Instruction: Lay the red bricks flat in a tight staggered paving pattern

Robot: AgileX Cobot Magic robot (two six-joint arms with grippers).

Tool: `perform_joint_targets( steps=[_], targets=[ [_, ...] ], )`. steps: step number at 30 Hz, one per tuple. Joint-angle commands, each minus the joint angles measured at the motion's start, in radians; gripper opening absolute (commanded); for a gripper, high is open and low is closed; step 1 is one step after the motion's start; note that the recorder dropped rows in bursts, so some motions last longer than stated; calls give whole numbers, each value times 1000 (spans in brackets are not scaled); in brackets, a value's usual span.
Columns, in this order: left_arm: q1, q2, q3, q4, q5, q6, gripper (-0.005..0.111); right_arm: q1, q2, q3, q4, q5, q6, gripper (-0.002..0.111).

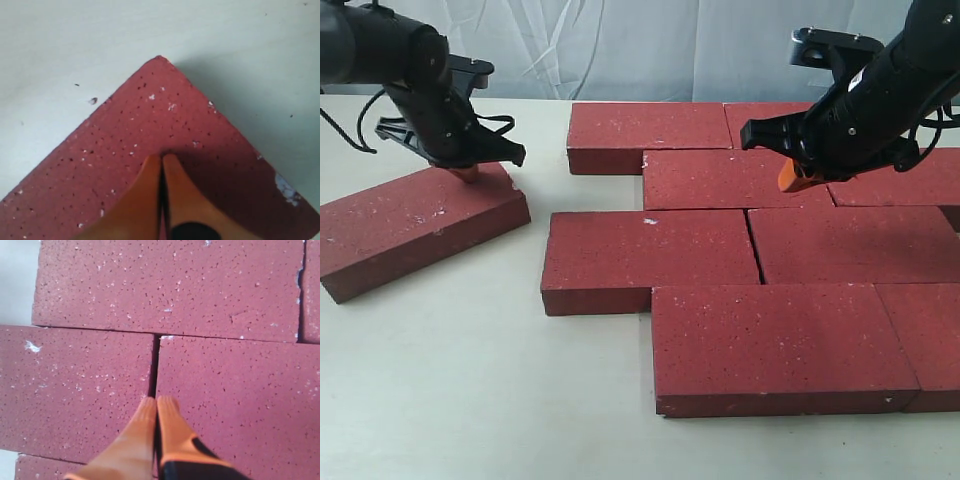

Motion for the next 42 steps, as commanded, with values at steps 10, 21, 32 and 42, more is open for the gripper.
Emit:
perform_joint_targets(
  steps=[10,21,32,42],
  targets=[
    [-2,9,-1,-363,-27,354,0,-4,-8,-6,2,-12,-4,-1],
    [-2,9,-1,-544,-87,639,0,-4,-8,-6,2,-12,-4,-1],
    [36,-103,-3,-244,-27,364,0,-4,-8,-6,2,-14,-4,-1],
    [349,-184,65,-181,215,207,0,-4,-8,-6,2,-14,-4,-1]
  ],
)
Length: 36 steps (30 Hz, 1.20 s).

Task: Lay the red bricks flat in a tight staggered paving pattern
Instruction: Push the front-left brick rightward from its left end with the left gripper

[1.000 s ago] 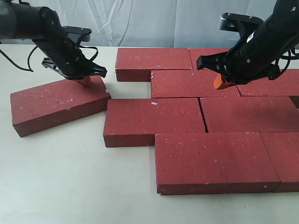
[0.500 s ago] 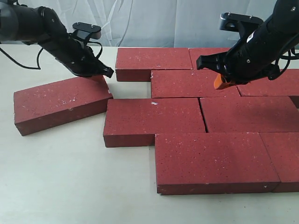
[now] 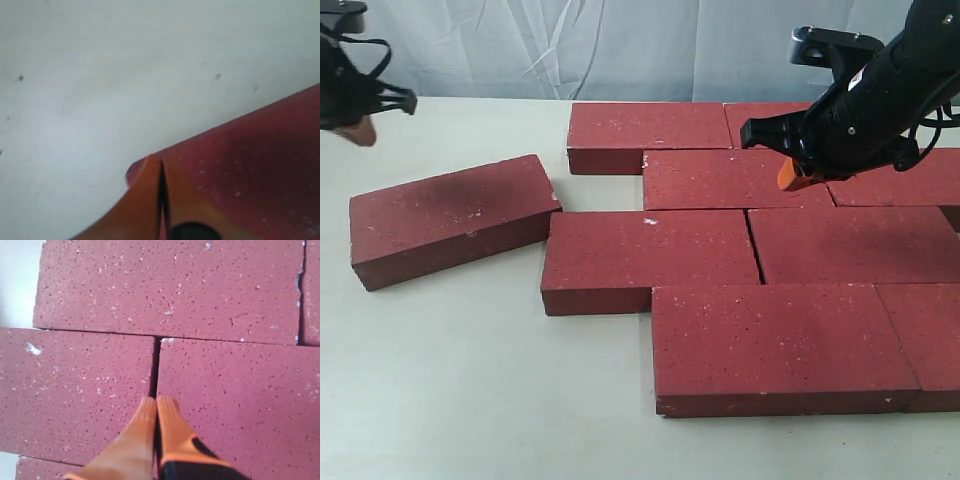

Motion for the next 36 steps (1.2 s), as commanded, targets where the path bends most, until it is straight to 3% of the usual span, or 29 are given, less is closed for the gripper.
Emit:
perform_joint_targets(
  steps=[1,8,16,26,36],
  targets=[
    [83,-10,62,-8,88,-15,0,-4,-8,-6,0,-9,-4,-1],
    [147,-10,166,4,38,-15,0,-4,-8,-6,12,-9,-4,-1],
    [146,-10,243,-48,-74,-7,0,-4,-8,-6,23,-7,-4,-1],
    [146,-6,249,-184,-141,86,0,-4,-8,-6,23,-9,-4,-1],
    [146,76,250,-201,-131,92,0,-4,-8,0,23,-18,-4,-1]
  ],
)
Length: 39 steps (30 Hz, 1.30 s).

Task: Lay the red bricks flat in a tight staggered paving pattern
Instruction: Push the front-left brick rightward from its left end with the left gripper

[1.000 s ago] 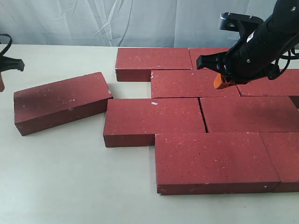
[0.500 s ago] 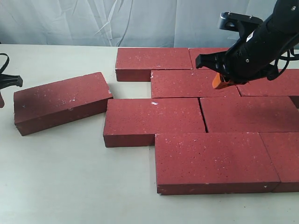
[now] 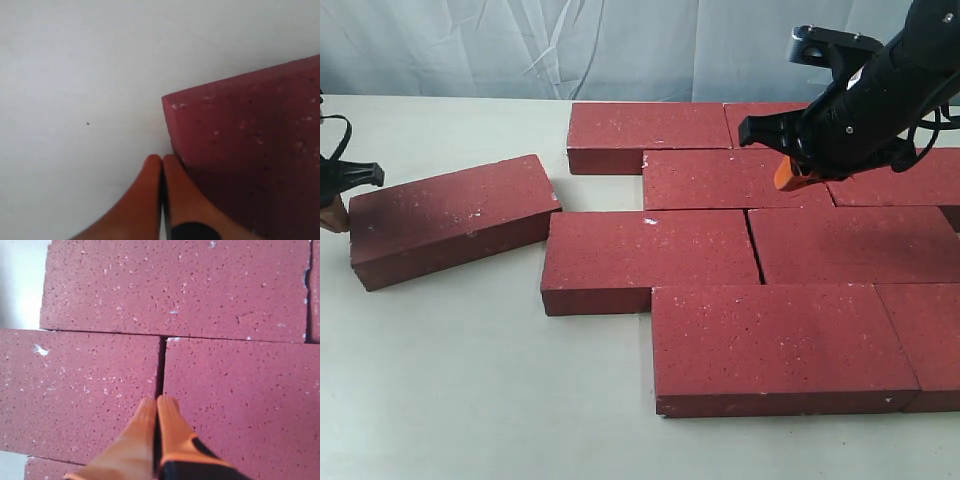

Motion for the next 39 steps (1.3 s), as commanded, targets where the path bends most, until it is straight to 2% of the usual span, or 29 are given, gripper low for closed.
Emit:
perform_joint_targets(
  steps=[1,6,10,14,16,19,22,31,36,39],
  targets=[
    [4,37,2,-34,-9,26,0,-4,-8,3,-1,-21,-4,-1],
    [4,49,2,-240,-139,252,0,-4,-8,7,-1,-32,-4,-1],
    [4,49,2,-297,-234,358,0,-4,-8,7,-1,-38,-4,-1],
    [4,49,2,-301,-283,383,0,-4,-8,7,-1,-39,-6,-1],
    [4,49,2,-301,-280,386,0,-4,-8,7,-3,-39,-6,-1],
    [4,49,2,-297,-179,328,0,-4,-8,7,-21,-39,-6,-1],
    [4,49,2,-293,-140,304,0,-4,-8,7,-24,-39,-6,-1],
    [4,49,2,-344,-241,291,0,-4,-8,7,-24,-39,-6,-1],
    [2,62,2,-479,-259,434,0,-4,-8,7,-24,-42,-6,-1],
    [2,82,2,-502,-251,466,0,-4,-8,7,-30,-42,-6,-1]
  ],
)
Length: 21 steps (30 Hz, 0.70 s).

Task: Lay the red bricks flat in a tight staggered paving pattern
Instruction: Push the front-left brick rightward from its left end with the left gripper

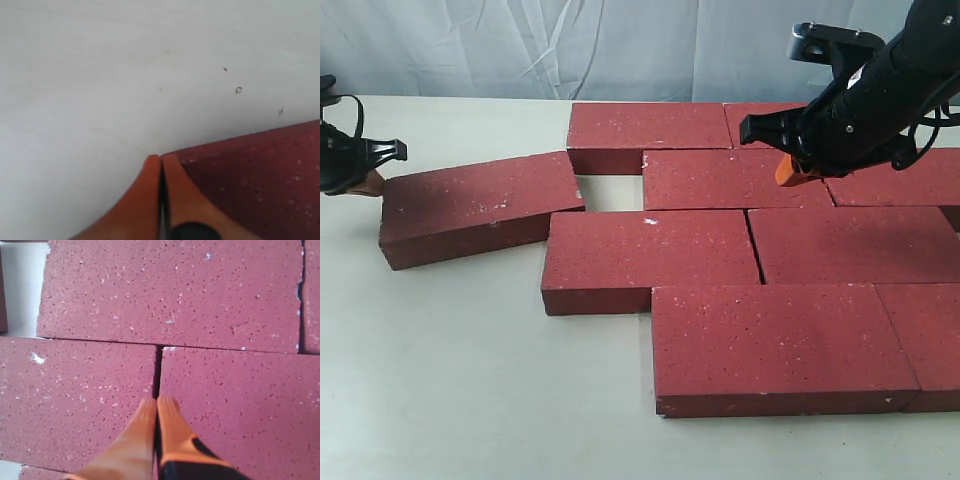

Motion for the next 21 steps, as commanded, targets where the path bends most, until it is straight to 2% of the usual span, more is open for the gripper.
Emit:
perform_joint_targets(
  steps=[1,14,16,21],
  targets=[
    [2,25,0,-39,5,54,0,-4,-8,5,-20,-12,-6,-1],
    [2,44,-11,-50,-62,59,0,-4,-8,5,-20,-24,-6,-1],
    [2,44,-11,-93,-73,114,0,-4,-8,5,-20,-24,-6,-1],
    [2,44,-11,-316,-75,328,0,-4,-8,5,-20,-24,-6,-1]
  ],
)
